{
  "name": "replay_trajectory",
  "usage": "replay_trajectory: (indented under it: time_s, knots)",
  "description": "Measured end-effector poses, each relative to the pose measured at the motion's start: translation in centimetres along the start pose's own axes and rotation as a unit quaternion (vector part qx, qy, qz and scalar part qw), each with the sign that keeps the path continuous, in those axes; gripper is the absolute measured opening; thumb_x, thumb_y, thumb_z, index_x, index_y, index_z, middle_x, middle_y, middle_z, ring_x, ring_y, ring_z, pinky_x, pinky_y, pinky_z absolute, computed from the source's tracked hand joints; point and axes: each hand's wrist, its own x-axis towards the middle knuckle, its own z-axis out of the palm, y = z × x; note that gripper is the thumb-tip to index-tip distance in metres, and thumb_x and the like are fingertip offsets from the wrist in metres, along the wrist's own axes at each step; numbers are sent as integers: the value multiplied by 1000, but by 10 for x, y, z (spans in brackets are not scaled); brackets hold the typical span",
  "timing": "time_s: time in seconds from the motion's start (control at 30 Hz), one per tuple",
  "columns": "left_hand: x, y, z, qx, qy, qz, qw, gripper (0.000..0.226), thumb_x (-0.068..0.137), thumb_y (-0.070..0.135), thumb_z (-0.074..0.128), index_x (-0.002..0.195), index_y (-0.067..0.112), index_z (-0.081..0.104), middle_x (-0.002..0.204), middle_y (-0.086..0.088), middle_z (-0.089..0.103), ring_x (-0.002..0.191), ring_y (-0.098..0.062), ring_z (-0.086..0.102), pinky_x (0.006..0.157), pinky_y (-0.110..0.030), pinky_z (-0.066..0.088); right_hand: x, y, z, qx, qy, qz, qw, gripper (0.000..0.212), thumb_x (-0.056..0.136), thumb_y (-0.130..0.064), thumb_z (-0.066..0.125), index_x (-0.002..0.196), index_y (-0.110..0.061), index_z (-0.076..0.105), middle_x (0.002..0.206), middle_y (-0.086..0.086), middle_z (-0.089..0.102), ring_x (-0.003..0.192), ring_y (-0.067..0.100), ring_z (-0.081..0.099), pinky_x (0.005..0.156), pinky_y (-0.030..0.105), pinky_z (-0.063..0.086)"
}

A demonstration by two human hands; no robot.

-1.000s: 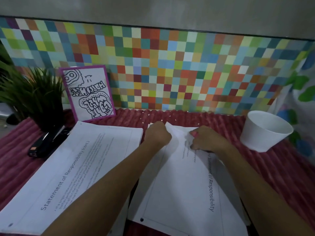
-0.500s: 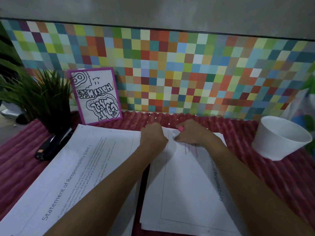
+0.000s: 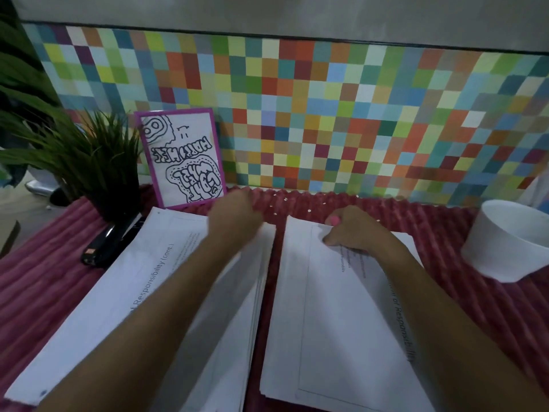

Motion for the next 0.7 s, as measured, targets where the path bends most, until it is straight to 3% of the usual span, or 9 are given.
replay_trajectory:
  time_s: [0.1, 0.2, 0.33, 0.47, 0.6, 0.7]
  knots:
    - [20, -52, -27, 141, 0, -156, 978, 49, 92, 45, 51, 120, 5, 50, 122, -17, 53, 120, -40, 45, 99, -49, 38, 1, 1, 2, 2, 6, 1, 1000, 32, 75, -15, 72, 104, -3, 68, 111, 13, 63, 96, 30, 62, 87, 37, 52]
    - [24, -81, -33, 183, 9, -202, 962, 55, 95, 43, 45, 133, 3, 43, 136, -22, 41, 126, -42, 36, 103, -51, 31, 2, -1, 4, -5, 12, 2, 1000, 29, 74, -16, 73, 101, -3, 69, 109, 14, 63, 92, 29, 62, 86, 36, 52]
    - [28, -87, -29, 180, 34, -193, 964, 54, 96, 42, 44, 131, 1, 44, 134, -25, 40, 122, -45, 38, 101, -51, 34, 4, 0, 4, 3, 5, 13, 1000, 34, 74, -18, 73, 106, -9, 67, 119, 12, 57, 102, 30, 59, 90, 35, 49]
    - [29, -84, -21, 168, 41, -175, 969, 44, 97, 31, 44, 126, -2, 47, 129, -26, 44, 117, -47, 42, 97, -50, 38, 4, 1, 5, 8, -6, 11, 1000, 25, 73, -18, 71, 96, -12, 63, 121, 16, 58, 102, 29, 58, 86, 33, 45]
    - [23, -70, -20, 174, 82, -167, 967, 41, 96, 29, 48, 122, -3, 49, 126, -25, 46, 116, -44, 43, 95, -50, 39, 3, 2, 5, 9, -2, 18, 1000, 30, 75, -17, 71, 103, -12, 65, 121, 13, 56, 102, 30, 60, 89, 34, 48]
    - [15, -36, -6, 146, 127, 6, 981, 35, 97, 32, 45, 108, 1, 58, 108, -20, 55, 101, -35, 52, 84, -46, 47, 1, 1, 5, 21, 0, 19, 1000, 25, 75, -16, 72, 99, -15, 66, 118, 12, 56, 99, 30, 61, 88, 34, 49]
